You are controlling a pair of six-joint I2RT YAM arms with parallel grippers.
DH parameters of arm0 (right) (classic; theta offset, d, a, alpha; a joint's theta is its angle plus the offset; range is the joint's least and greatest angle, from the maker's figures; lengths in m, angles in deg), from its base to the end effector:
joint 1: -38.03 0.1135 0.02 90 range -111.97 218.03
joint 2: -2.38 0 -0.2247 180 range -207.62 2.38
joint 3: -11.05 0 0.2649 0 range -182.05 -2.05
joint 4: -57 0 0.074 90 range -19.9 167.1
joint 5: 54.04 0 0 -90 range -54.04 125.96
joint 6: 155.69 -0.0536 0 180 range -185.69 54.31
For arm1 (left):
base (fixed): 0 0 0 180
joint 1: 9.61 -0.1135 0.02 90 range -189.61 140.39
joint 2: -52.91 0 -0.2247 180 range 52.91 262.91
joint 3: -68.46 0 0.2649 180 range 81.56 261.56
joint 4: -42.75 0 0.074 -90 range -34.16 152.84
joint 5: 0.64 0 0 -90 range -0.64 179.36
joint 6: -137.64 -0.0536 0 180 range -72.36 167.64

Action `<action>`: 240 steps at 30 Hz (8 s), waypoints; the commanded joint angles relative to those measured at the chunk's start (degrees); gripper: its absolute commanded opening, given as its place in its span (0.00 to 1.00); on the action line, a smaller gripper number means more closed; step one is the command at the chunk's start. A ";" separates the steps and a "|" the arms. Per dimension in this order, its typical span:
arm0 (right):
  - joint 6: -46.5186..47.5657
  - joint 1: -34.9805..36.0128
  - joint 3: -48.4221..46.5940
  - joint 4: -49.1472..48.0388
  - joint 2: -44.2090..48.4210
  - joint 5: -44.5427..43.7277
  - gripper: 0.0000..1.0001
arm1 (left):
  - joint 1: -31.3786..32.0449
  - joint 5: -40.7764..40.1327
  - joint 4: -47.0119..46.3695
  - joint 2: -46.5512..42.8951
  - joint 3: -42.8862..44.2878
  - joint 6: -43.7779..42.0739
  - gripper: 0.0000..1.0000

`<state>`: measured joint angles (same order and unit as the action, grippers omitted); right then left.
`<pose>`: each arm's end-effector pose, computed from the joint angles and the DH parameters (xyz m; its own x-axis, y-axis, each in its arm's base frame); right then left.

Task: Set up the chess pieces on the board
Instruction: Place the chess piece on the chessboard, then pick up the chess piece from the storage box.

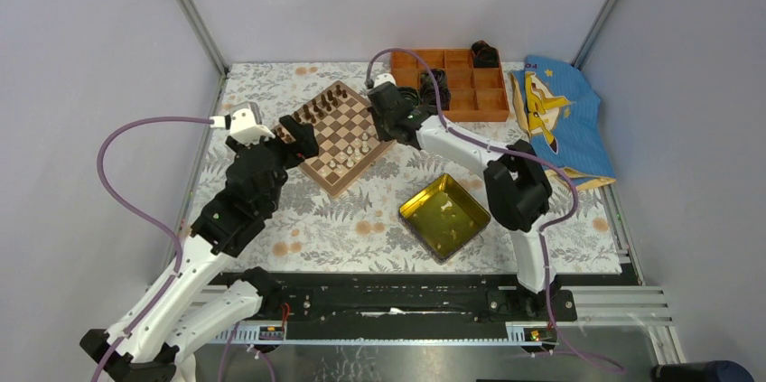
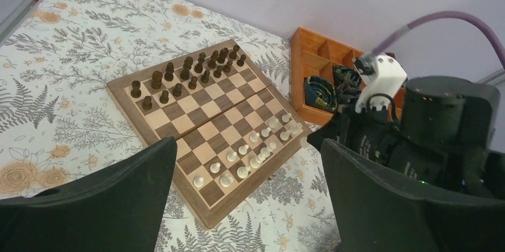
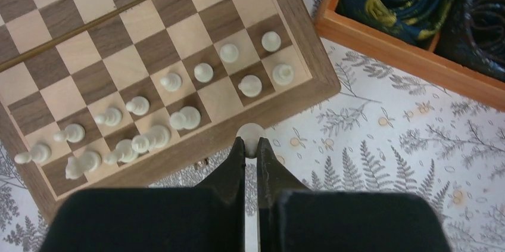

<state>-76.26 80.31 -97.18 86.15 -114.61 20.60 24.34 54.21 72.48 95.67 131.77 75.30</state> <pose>0.3669 0.3144 0.1962 -0.5375 -0.2497 -0.8054 -0.4023 0.9154 -0.0153 0.1992 -0.0969 0.3402 -0.1103 -0.3833 -0.9170 -0.0746 0.9232 -0.3769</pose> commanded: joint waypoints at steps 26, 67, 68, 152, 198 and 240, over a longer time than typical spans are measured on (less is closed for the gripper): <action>3.27 1.11 -18.16 8.40 -13.64 4.75 0.00 | -3.28 4.43 -4.38 0.34 -1.61 0.20 0.99; 4.57 1.58 -19.74 7.91 -16.40 6.25 0.27 | -5.06 6.58 -4.64 1.38 -2.14 0.98 0.99; 4.59 1.58 -19.70 7.80 -16.27 6.28 0.27 | -5.06 6.61 -4.67 1.45 -2.14 0.99 0.99; -9.06 -28.23 42.13 -31.56 44.99 -11.73 0.76 | 31.53 25.09 -19.14 50.34 8.65 -26.63 0.84; -8.50 -28.22 47.90 -40.98 43.48 -6.05 0.75 | 22.22 35.45 -42.88 66.95 4.57 -27.75 0.57; -8.28 -26.29 47.59 -35.53 48.94 -3.50 0.74 | 31.33 11.73 -0.45 53.09 19.39 -30.24 0.00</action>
<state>-84.63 52.80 -47.69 50.76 -68.28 16.69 54.66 72.06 56.31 151.71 148.54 47.65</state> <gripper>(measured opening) 0.740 0.134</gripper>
